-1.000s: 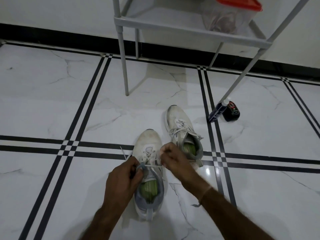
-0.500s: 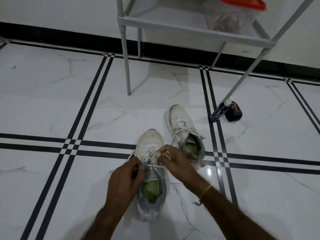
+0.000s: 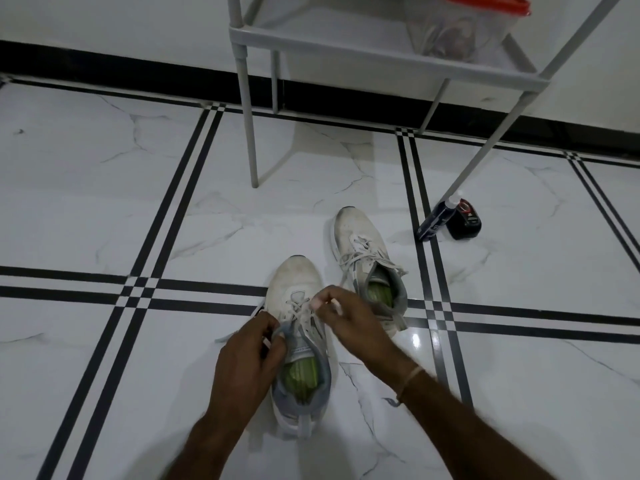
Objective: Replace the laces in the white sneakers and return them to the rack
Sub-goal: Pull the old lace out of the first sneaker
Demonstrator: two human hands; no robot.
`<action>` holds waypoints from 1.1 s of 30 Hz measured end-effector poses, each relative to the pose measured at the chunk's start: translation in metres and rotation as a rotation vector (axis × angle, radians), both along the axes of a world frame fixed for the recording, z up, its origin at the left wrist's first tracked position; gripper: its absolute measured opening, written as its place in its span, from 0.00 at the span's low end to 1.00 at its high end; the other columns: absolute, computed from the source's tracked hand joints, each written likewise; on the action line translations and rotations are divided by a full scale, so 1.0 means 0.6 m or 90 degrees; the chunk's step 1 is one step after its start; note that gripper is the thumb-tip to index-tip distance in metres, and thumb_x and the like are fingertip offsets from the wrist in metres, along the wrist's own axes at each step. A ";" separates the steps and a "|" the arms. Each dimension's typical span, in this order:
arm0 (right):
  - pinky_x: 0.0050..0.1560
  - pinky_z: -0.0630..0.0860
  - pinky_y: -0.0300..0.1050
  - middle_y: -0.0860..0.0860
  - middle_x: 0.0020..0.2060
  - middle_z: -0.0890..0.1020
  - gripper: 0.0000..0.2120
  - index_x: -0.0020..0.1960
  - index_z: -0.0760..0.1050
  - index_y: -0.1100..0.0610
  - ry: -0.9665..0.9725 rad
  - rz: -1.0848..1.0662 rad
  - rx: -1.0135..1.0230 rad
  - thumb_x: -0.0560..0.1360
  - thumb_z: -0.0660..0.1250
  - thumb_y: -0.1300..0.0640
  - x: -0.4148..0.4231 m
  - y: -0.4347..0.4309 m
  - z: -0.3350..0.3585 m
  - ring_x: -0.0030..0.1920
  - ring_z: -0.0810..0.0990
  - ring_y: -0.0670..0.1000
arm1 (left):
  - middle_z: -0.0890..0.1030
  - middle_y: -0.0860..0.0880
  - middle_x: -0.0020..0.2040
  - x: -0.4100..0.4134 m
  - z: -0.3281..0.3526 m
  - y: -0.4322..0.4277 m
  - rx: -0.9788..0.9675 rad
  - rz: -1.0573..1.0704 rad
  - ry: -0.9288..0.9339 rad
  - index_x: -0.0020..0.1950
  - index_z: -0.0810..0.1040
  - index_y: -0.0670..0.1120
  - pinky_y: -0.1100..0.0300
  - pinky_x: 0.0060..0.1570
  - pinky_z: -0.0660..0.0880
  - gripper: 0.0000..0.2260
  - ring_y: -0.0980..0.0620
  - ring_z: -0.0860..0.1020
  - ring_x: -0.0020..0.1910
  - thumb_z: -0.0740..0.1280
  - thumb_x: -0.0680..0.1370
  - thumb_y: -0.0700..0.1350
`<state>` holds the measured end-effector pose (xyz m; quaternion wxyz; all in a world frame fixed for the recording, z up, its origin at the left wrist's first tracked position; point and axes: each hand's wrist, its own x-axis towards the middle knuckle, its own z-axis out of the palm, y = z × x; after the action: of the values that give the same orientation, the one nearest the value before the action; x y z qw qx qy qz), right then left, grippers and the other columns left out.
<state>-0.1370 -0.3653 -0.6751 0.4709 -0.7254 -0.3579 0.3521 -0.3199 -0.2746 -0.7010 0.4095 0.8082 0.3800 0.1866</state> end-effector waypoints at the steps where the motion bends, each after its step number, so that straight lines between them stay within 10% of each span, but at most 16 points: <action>1: 0.48 0.79 0.43 0.46 0.42 0.84 0.06 0.47 0.80 0.55 -0.085 0.067 -0.035 0.78 0.70 0.52 -0.006 0.000 -0.008 0.45 0.83 0.45 | 0.80 0.58 0.39 0.003 0.002 -0.001 0.004 0.000 -0.001 0.48 0.76 0.54 0.53 0.38 0.80 0.11 0.56 0.79 0.36 0.60 0.78 0.59; 7: 0.46 0.81 0.45 0.51 0.49 0.83 0.06 0.54 0.81 0.55 0.024 -0.114 -0.012 0.81 0.68 0.53 0.008 0.010 0.013 0.46 0.82 0.47 | 0.80 0.61 0.38 0.000 0.006 0.004 0.016 -0.025 0.001 0.47 0.78 0.54 0.65 0.36 0.78 0.04 0.59 0.80 0.41 0.67 0.77 0.53; 11: 0.64 0.75 0.49 0.49 0.76 0.67 0.26 0.72 0.72 0.47 -0.395 0.051 -0.163 0.76 0.72 0.45 0.014 -0.004 0.001 0.70 0.71 0.49 | 0.80 0.59 0.36 0.004 0.010 0.006 0.005 -0.018 0.017 0.54 0.77 0.59 0.71 0.37 0.75 0.06 0.61 0.80 0.38 0.69 0.78 0.55; 15: 0.51 0.75 0.47 0.47 0.55 0.73 0.28 0.56 0.76 0.47 -0.422 0.078 -0.131 0.65 0.70 0.30 -0.020 -0.022 -0.004 0.57 0.71 0.50 | 0.82 0.60 0.44 0.020 0.007 0.021 -0.020 -0.053 0.032 0.63 0.78 0.59 0.62 0.48 0.79 0.15 0.61 0.80 0.43 0.64 0.78 0.60; 25: 0.32 0.74 0.46 0.50 0.26 0.76 0.11 0.35 0.76 0.56 -0.248 -0.008 -0.136 0.72 0.67 0.50 -0.040 -0.020 -0.031 0.29 0.76 0.49 | 0.81 0.56 0.42 0.053 0.016 0.041 0.105 -0.024 0.074 0.47 0.80 0.52 0.56 0.44 0.75 0.04 0.54 0.78 0.41 0.73 0.76 0.44; 30: 0.36 0.80 0.59 0.57 0.28 0.79 0.18 0.37 0.77 0.60 -0.115 -0.048 -0.150 0.67 0.68 0.44 -0.031 -0.029 -0.053 0.31 0.81 0.57 | 0.82 0.47 0.46 0.044 0.003 0.026 -0.407 0.238 -0.168 0.48 0.80 0.40 0.57 0.42 0.76 0.02 0.46 0.80 0.49 0.71 0.78 0.39; 33: 0.35 0.75 0.47 0.47 0.25 0.75 0.14 0.35 0.74 0.51 -0.225 -0.019 -0.133 0.73 0.73 0.45 -0.035 -0.022 -0.037 0.29 0.76 0.46 | 0.76 0.44 0.56 0.057 0.007 0.016 -0.087 0.166 0.004 0.49 0.81 0.47 0.52 0.51 0.76 0.07 0.46 0.74 0.55 0.75 0.75 0.46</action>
<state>-0.1583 -0.3786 -0.6975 0.3281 -0.8261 -0.3855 0.2477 -0.2860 -0.2650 -0.6966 0.4346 0.7228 0.4949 0.2091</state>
